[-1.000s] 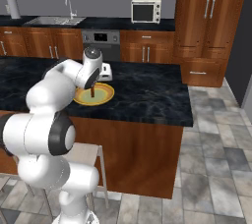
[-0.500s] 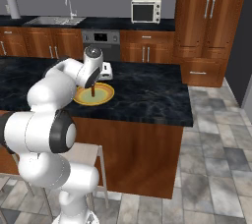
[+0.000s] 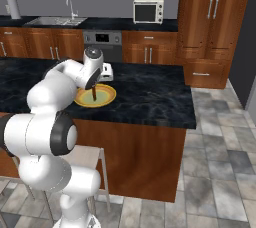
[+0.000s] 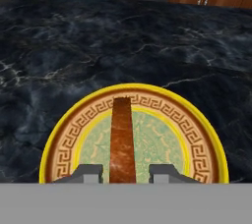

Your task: Start the toaster. Once the lever pops up, take the bread to the plate on the dining counter.

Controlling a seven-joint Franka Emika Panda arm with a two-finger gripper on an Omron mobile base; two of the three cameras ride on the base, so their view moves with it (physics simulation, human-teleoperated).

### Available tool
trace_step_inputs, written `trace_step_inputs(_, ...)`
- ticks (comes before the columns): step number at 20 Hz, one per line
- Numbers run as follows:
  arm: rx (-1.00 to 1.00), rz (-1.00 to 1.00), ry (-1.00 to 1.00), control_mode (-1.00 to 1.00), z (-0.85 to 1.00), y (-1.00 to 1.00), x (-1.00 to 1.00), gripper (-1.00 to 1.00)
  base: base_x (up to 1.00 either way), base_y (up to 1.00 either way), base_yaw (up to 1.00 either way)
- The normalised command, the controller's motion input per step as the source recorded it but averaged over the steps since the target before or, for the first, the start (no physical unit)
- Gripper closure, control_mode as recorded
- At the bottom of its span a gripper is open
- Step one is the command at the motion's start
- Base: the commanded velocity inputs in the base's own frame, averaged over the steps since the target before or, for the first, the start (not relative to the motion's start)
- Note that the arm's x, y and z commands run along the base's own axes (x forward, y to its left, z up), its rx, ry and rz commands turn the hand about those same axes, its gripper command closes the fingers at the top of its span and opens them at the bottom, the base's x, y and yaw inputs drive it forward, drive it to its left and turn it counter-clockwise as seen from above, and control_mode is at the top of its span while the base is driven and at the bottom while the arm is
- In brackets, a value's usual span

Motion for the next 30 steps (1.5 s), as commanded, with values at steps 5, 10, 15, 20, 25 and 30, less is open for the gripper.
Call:
trace_step_inputs(5, 0.00, 0.00, 0.00, -1.00, 0.00, 0.00, 0.00, -1.00, 0.00, 0.00, 0.00)
trace_step_inputs(10, 0.00, 0.00, 0.00, -1.00, 0.00, 0.00, 0.00, -1.00, 0.00, 0.00, 0.00)
trace_step_inputs(15, 0.00, 0.00, 0.00, -1.00, 0.00, 0.00, 0.02, -1.00, 0.00, 0.00, 0.00)
trace_step_inputs(20, 0.00, 0.00, 0.00, -1.00, 0.00, 0.00, 0.02, -1.00, 0.00, 0.00, 0.00)
trace_step_inputs(25, 0.00, 0.00, 0.00, -1.00, 0.00, -0.03, 0.07, -1.00, 0.00, 0.00, 0.00)
trace_step_inputs(30, 0.00, 0.00, 0.00, -1.00, 0.01, -0.06, 0.06, -1.00, 0.00, 0.00, 0.00)
